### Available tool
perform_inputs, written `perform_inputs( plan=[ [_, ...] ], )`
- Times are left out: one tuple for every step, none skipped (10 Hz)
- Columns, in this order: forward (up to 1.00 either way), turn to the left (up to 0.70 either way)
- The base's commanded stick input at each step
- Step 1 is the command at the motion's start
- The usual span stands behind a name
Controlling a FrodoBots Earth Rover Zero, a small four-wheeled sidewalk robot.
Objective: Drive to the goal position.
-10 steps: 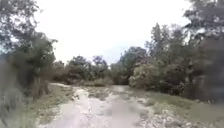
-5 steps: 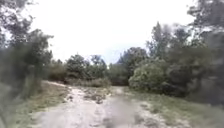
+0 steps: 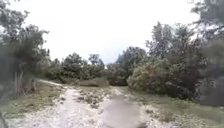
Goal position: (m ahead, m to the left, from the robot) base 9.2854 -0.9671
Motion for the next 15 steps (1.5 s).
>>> perform_inputs(
  plan=[
    [0.85,0.00],
    [0.85,0.00],
    [0.85,0.00],
    [0.85,0.00],
    [0.85,0.00],
    [0.85,0.00],
    [0.85,0.00],
    [0.85,0.00],
    [0.85,0.00],
    [0.85,0.00],
    [0.85,0.00],
    [0.85,0.00],
    [0.85,0.00],
    [0.85,0.00],
    [0.85,0.00]
  ],
)
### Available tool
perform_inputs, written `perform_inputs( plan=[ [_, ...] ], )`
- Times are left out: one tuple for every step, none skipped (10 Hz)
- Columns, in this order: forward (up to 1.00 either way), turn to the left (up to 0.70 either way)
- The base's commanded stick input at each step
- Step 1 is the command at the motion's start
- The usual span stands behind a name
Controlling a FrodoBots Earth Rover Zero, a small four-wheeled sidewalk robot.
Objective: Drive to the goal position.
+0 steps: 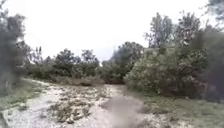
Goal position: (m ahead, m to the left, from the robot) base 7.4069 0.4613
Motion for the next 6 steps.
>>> perform_inputs(
  plan=[
    [0.85,0.00],
    [0.85,0.00],
    [0.85,0.00],
    [0.85,0.00],
    [0.85,0.00],
    [0.85,0.00]
  ],
)
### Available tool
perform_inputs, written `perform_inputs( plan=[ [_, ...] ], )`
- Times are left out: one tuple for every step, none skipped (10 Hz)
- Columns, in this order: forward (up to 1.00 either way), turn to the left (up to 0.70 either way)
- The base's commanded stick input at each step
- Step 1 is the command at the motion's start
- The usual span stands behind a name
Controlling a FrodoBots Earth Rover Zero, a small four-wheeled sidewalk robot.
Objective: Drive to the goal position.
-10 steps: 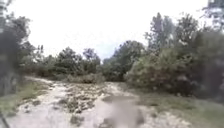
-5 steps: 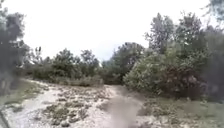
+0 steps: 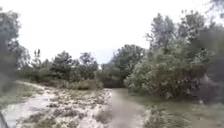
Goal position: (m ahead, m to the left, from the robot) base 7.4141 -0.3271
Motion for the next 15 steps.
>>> perform_inputs(
  plan=[
    [0.85,0.00],
    [0.85,0.00],
    [0.85,0.00],
    [0.85,0.00],
    [0.85,0.00],
    [0.85,0.00],
    [0.85,0.00],
    [0.85,0.00],
    [0.85,0.00],
    [0.85,0.00],
    [0.85,0.00],
    [0.85,0.00],
    [0.85,0.00],
    [0.85,0.00],
    [0.85,0.00]
  ],
)
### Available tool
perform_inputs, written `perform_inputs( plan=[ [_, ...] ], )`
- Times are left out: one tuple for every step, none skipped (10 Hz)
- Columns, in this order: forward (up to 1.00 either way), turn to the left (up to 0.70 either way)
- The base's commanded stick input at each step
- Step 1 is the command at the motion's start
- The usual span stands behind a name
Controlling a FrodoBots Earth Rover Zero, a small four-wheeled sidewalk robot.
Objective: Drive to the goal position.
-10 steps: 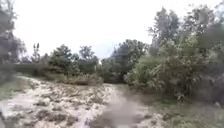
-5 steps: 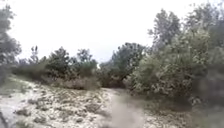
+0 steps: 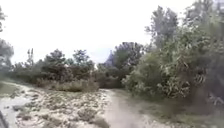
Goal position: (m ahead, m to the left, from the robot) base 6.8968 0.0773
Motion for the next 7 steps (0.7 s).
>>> perform_inputs(
  plan=[
    [0.85,0.00],
    [0.85,0.00],
    [0.85,0.00],
    [0.85,0.00],
    [0.85,0.00],
    [0.85,0.00],
    [0.85,0.00]
  ],
)
